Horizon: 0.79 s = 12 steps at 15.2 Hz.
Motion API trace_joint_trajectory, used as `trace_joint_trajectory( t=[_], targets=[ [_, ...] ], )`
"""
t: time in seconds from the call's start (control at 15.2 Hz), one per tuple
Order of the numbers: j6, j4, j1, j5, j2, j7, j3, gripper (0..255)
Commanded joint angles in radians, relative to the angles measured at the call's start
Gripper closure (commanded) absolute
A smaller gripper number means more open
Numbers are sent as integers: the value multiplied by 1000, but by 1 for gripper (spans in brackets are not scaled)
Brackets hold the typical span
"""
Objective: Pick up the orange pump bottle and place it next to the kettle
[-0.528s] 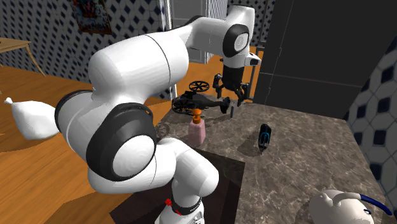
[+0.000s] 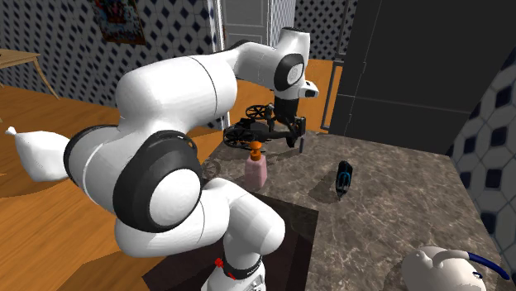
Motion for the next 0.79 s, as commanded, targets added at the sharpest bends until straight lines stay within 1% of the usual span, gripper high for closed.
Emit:
trace_joint_trajectory(
  t=[0.0, 0.33, 0.59, 0.66, 0.73],
  targets=[
    [57, -41, 19, 47, 1, 50, 44, 0],
    [209, -104, 59, 152, 49, 153, 149, 0],
    [345, -125, 86, 230, 124, 233, 241, 0],
    [375, -126, 90, 245, 144, 250, 262, 0],
    [391, -135, 91, 249, 152, 249, 267, 0]
  ],
)
